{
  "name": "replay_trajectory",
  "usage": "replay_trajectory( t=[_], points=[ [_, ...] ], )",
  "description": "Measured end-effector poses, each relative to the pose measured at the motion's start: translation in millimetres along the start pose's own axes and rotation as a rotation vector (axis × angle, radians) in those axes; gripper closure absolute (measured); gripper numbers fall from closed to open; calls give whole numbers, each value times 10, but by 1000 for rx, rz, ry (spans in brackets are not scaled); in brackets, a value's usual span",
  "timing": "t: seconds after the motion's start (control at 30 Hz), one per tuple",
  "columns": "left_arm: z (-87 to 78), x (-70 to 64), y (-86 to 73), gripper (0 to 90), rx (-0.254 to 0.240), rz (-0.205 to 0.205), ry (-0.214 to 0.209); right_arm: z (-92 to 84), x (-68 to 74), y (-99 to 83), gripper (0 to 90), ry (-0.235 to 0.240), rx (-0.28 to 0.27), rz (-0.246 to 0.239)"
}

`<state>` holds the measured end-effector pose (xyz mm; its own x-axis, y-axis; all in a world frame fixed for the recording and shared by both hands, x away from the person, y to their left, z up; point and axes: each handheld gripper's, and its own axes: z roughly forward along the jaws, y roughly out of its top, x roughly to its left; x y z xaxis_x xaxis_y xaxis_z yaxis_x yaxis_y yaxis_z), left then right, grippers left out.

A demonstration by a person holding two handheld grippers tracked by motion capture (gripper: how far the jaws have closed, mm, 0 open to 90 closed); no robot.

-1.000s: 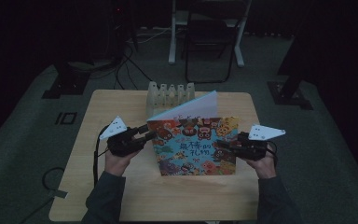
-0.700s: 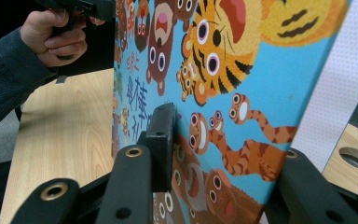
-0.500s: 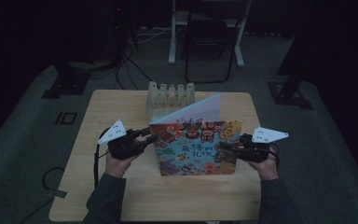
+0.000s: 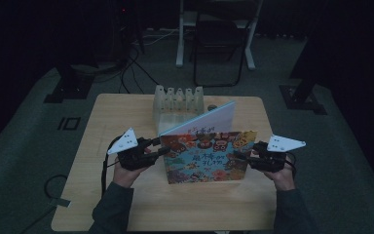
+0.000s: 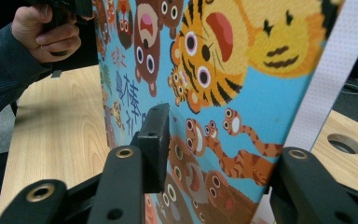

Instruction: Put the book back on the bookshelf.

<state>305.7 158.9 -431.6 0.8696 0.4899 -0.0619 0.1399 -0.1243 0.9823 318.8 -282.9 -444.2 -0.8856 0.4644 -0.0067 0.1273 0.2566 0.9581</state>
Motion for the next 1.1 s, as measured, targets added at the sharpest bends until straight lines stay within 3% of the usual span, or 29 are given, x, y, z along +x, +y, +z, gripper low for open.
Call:
replay_trajectory(
  t=[0.47, 0.87, 1.1],
  points=[
    [56, -111, -16, 526, 13, 39, -59, -133, -54, -86, 490, -37, -2, 37],
    [105, -181, -39, 479, 28, 72, -16, -230, -67, -128, 479, -64, -5, 45],
    [138, -196, -66, 427, 27, 57, -8, -254, -67, -153, 467, -95, 12, 43]
  ],
)
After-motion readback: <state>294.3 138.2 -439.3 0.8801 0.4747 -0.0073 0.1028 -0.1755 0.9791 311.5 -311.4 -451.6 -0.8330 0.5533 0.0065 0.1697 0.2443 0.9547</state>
